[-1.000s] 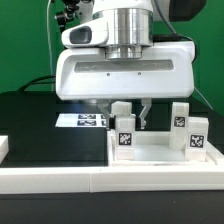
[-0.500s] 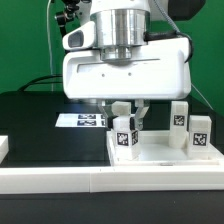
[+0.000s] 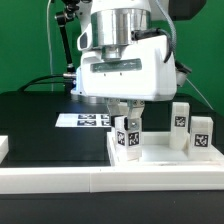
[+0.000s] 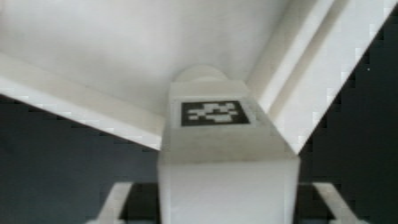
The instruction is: Assemble square table
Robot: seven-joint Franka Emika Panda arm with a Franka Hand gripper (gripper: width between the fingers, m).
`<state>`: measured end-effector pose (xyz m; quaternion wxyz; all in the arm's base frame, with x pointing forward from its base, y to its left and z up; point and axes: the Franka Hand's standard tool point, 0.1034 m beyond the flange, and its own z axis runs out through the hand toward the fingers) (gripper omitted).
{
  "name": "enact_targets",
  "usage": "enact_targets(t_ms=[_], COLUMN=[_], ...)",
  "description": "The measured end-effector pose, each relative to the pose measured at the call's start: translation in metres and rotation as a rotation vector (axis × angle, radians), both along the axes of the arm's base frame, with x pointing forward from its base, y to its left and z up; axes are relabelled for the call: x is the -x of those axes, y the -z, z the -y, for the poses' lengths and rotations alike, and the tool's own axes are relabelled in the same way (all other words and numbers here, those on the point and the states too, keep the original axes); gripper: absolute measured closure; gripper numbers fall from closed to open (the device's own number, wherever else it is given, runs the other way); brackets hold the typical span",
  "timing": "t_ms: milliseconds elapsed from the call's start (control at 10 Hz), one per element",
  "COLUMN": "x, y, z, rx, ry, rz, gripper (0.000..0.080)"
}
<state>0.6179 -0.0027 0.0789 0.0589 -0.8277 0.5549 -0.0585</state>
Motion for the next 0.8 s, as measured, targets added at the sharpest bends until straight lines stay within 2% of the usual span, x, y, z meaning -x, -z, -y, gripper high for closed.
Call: enact_targets(t_ms=[800], x=[0.0009], y=[0.0014], z=[-0.0024], rx=[-0.103], ry=[0.543], rz=[-0.022], gripper=[0.0508])
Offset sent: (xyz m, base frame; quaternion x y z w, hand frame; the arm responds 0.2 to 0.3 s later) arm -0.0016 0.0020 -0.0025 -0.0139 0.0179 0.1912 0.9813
